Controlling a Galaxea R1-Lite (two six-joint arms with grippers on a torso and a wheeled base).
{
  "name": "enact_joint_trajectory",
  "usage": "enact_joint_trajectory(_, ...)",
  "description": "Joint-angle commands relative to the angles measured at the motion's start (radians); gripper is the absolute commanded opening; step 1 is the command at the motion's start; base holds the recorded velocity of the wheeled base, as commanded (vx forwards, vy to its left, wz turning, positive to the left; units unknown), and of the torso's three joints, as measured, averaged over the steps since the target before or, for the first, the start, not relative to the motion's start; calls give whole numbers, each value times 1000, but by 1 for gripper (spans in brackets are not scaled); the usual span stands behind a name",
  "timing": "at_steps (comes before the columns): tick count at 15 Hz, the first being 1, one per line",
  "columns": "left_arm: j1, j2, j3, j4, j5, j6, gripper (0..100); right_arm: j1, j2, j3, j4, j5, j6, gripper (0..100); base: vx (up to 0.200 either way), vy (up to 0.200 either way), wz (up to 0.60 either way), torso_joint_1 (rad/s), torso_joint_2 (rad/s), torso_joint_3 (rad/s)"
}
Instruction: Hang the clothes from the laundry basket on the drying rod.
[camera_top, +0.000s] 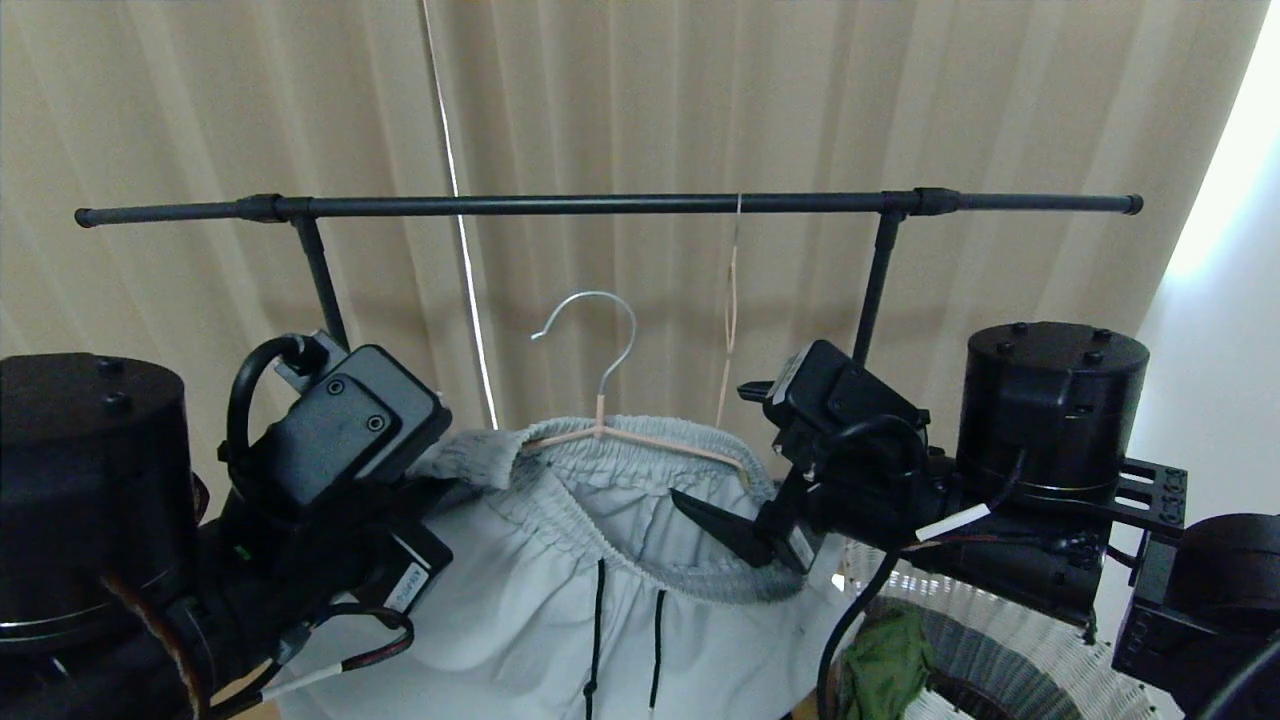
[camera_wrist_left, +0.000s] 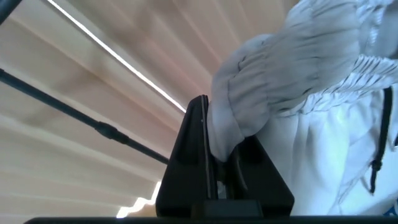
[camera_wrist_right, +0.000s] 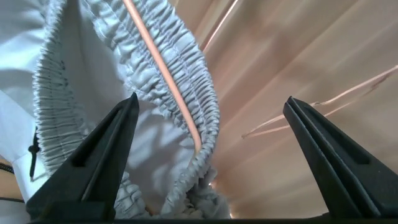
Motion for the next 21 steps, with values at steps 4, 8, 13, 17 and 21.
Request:
enact_joint_trajectory(4,-18,-35,65,-104,-35,7,0,-21,4,10,-2,7,6,100,0,0,0,0,0,0)
enact_joint_trajectory(8,-17,-50,113,-187,-113,21,0,-37,2,10,-2,10,8,100,0,0,0,0,0,0)
enact_joint_trajectory(13,-17,-95,131,-188,-197,49,0,-37,5,9,-2,47,9,100,0,0,0,0,0,0)
enact_joint_trajectory(17,-17,-115,133,-188,-210,49,0,-37,7,12,0,73,9,0,0,0,0,0,0,0)
enact_joint_trajectory(21,-17,-122,142,-188,-210,49,0,-37,-1,12,-2,71,9,0,0,0,0,0,0,0)
